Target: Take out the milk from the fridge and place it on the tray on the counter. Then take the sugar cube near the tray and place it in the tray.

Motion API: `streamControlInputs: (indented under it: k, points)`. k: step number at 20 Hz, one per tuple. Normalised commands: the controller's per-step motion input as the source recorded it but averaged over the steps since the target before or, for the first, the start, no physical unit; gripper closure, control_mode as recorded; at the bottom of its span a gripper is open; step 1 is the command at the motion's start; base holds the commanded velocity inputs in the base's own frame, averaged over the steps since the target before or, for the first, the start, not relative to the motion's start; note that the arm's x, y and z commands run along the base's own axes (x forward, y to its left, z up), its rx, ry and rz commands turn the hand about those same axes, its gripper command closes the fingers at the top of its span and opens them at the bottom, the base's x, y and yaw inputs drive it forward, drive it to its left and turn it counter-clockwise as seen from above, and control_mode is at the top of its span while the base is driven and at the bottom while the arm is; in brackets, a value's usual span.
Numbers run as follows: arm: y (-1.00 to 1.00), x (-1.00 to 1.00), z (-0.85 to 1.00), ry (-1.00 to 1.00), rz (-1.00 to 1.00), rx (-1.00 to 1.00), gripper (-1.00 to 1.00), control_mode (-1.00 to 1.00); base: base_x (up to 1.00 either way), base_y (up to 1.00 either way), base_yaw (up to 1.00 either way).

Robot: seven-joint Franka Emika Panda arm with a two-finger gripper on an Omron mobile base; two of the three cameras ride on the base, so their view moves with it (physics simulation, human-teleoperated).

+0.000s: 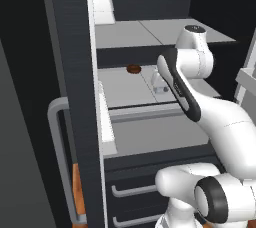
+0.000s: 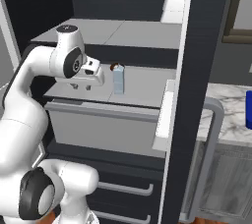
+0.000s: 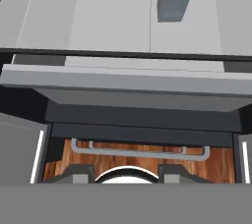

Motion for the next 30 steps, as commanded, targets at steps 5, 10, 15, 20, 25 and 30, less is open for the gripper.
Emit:
streamControlInputs:
  k: [5, 10, 15, 20, 25, 30]
  points:
    - [0.01, -0.54, 0.00, -0.14, 0.00, 0.00, -1.00, -1.00, 0.00, 0.00, 0.00]
    - [-0.09, -0.84, 0.18, -0.50, 0.02, 0.03, -1.00, -1.00, 0.00, 0.00, 0.00]
    - [-0.33, -0.27, 0.22, -0.38, 0.01, 0.09, -1.00, -1.00, 0.00, 0.00, 0.00]
    - [-0.37, 0.21, 0.32, 0.00, 0.00, 0.12, -1.00, -1.00, 0.00, 0.00, 0.00]
    - [-0.31, 0.40, 0.27, 0.00, 0.02, 0.12, -1.00, -1.00, 0.00, 0.00, 0.00]
    - [-0.28, 0.31, 0.02, -0.11, 0.03, 0.07, -1.00, -1.00, 0.00, 0.00, 0.00]
